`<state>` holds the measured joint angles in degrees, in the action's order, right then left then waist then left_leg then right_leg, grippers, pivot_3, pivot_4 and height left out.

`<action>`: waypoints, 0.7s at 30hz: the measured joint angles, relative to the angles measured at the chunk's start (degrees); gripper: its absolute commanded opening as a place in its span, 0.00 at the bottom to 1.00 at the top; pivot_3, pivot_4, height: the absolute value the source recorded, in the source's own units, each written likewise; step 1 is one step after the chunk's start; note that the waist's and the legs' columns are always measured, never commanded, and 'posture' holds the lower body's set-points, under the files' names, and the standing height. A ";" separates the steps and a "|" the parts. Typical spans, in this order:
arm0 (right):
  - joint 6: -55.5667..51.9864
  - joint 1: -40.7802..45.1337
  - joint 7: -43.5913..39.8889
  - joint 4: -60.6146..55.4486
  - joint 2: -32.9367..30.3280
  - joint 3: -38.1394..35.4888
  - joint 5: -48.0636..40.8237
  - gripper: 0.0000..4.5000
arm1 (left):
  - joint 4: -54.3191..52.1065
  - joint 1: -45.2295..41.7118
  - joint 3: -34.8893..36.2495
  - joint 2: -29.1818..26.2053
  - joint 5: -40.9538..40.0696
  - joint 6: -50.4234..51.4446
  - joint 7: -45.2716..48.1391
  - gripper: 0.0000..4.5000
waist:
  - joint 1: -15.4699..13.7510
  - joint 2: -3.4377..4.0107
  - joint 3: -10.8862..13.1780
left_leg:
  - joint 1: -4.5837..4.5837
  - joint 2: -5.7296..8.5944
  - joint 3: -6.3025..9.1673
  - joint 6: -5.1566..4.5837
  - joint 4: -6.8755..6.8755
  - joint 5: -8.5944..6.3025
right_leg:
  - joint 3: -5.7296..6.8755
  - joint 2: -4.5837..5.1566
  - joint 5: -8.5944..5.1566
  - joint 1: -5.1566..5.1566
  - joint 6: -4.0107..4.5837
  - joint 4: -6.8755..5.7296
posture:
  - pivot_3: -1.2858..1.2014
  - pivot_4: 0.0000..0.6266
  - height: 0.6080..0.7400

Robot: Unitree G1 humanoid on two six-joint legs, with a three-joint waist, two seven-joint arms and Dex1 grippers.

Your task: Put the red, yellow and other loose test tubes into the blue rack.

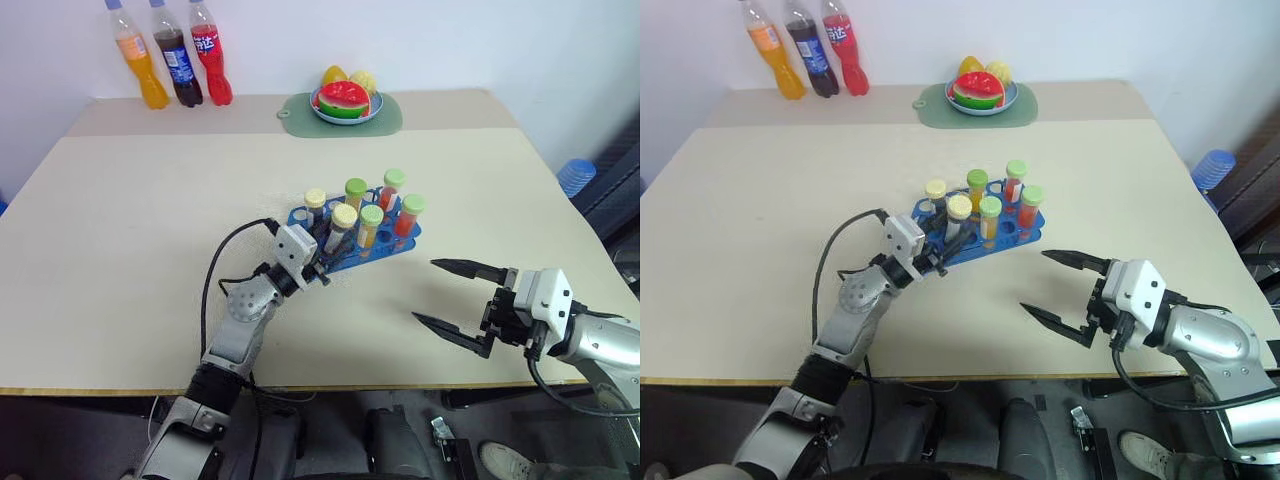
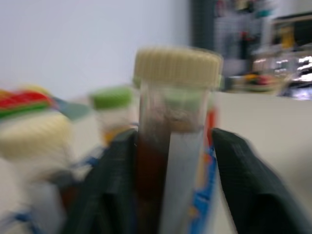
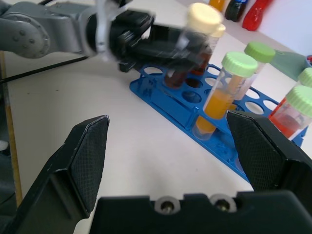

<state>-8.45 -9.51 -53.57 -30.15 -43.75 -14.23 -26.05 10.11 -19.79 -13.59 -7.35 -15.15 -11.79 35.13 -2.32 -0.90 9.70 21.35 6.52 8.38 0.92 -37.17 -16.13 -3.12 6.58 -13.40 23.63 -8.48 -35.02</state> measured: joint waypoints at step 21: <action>-7.36 -4.33 15.43 -0.19 8.82 -0.68 2.26 0.94 | -18.28 18.03 17.97 -20.14 -7.83 10.21 5.92 0.99 | 0.05 0.07 0.02 | 0.04 -0.05 0.25 0.00 0.08 -0.01 | -0.01 -0.04 -0.01 0.11 0.03 -0.06 | 0.52 0.24 1.00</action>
<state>-15.81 -13.83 -38.13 -30.34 -34.93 -14.92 -23.80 -8.18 -1.76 4.38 -27.49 -22.98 -1.58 41.05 -2.26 -0.83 9.72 21.39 6.47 8.62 0.92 -37.09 -16.14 -3.13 6.55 -13.41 23.75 -8.45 -35.08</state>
